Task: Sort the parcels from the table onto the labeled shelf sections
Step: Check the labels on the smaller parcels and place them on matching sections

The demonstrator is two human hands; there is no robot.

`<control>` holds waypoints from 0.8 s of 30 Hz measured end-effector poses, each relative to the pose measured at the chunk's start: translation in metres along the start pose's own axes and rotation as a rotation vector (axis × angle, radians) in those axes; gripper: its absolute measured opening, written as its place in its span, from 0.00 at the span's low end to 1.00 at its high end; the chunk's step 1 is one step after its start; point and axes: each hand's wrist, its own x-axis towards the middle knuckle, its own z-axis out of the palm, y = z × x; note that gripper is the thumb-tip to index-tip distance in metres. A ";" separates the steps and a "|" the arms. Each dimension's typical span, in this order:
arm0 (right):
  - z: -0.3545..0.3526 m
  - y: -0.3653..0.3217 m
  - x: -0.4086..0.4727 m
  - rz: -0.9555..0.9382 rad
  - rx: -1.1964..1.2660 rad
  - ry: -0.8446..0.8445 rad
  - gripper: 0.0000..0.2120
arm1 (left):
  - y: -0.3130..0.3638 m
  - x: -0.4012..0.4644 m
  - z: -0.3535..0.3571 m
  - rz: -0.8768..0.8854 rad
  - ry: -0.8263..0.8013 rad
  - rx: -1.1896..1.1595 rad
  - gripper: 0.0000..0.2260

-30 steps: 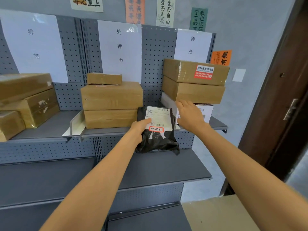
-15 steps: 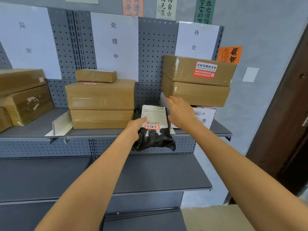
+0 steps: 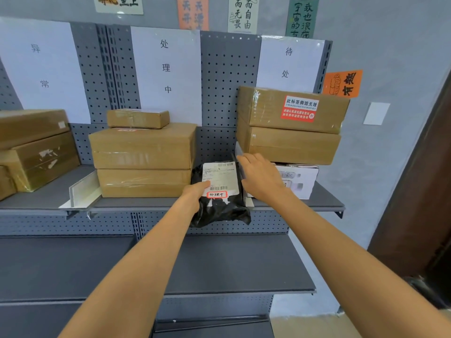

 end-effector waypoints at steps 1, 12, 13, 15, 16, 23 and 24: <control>0.001 0.000 -0.001 -0.003 0.006 -0.003 0.29 | 0.001 0.000 0.000 0.000 0.001 0.014 0.15; 0.001 0.000 -0.005 0.006 0.025 -0.018 0.29 | 0.007 -0.008 -0.008 0.037 -0.063 0.082 0.22; 0.001 -0.001 -0.005 0.008 0.029 -0.017 0.29 | 0.008 -0.010 -0.009 0.039 -0.069 0.123 0.25; 0.001 -0.003 -0.004 0.010 0.039 -0.017 0.29 | 0.008 -0.011 -0.010 0.069 -0.059 0.203 0.24; 0.001 -0.004 -0.004 0.011 0.043 -0.018 0.29 | 0.007 -0.013 -0.011 0.092 -0.029 0.257 0.21; 0.002 -0.014 -0.001 -0.001 0.043 -0.024 0.30 | 0.003 -0.010 -0.009 0.231 0.129 0.703 0.13; 0.002 -0.015 -0.001 0.001 0.043 -0.023 0.31 | 0.003 -0.013 -0.008 0.237 0.151 0.764 0.14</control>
